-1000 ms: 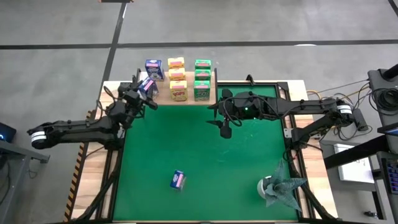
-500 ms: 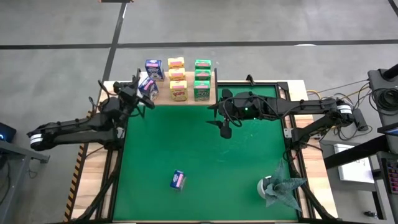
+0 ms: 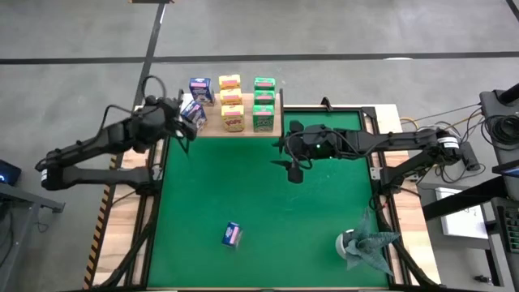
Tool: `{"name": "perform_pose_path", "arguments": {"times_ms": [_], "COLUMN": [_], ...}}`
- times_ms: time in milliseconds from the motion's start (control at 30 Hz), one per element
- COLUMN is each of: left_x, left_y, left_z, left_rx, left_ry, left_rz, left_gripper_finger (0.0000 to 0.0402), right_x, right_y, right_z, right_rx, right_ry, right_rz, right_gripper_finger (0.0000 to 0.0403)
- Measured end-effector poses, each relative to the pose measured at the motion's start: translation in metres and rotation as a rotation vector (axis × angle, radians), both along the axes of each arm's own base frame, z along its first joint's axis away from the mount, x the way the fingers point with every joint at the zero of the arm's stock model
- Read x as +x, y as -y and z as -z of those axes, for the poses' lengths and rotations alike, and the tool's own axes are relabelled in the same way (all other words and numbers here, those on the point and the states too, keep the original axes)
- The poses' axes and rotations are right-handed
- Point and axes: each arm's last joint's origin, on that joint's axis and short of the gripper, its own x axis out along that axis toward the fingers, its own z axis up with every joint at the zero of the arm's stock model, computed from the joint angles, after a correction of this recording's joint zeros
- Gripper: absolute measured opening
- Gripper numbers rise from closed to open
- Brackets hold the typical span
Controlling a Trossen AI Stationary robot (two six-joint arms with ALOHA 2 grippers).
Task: Stack cereal on shelf
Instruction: Put the top blue cereal box on the shelf aligned with the other blue cereal box
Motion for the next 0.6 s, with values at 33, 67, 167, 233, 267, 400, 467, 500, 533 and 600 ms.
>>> {"name": "perform_pose_path", "arguments": {"times_ms": [33, 67, 167, 233, 267, 400, 467, 500, 533, 600], "left_x": [0.001, 0.003, 0.013, 0.021, 0.024, 0.031, 0.032, 0.032, 0.032, 0.031], "left_y": [0.0, -0.001, -0.004, -0.007, -0.008, -0.012, -0.014, -0.015, -0.015, -0.017], "left_z": [-0.003, -0.006, -0.011, -0.017, -0.023, -0.047, -0.06, -0.066, -0.071, -0.078], "left_rx": [-0.042, -0.077, -0.144, -0.164, -0.171, -0.235, -0.316, -0.367, -0.412, -0.466], "left_ry": [-0.019, -0.04, -0.121, -0.174, -0.193, -0.281, -0.29, -0.298, -0.301, -0.312], "left_rz": [-0.003, -0.009, -0.032, -0.04, -0.043, -0.036, -0.003, 0.018, 0.033, 0.024], "left_gripper_finger": [0.0258, 0.0261, 0.0268, 0.0272, 0.0274, 0.0277, 0.0277, 0.0277, 0.0277, 0.0277], "right_x": [0.0, 0.0, -0.001, -0.001, -0.001, -0.001, -0.001, -0.001, -0.001, -0.001], "right_y": [0.0, 0.0, 0.0, 0.0, 0.0, 0.0, 0.0, 0.0, 0.0, 0.0], "right_z": [0.001, 0.003, 0.007, 0.01, 0.011, 0.012, 0.012, 0.012, 0.012, 0.012], "right_rx": [-0.003, -0.003, -0.003, -0.004, -0.005, -0.006, -0.01, -0.016, -0.021, -0.03], "right_ry": [-0.004, -0.008, -0.015, -0.018, -0.016, -0.017, -0.019, -0.019, -0.02, -0.021], "right_rz": [-0.001, -0.002, -0.002, -0.003, -0.003, -0.004, -0.006, -0.009, -0.012, -0.017], "right_gripper_finger": [0.0247, 0.0246, 0.0245, 0.0245, 0.0245, 0.0245, 0.0244, 0.0244, 0.0244, 0.0244]}}
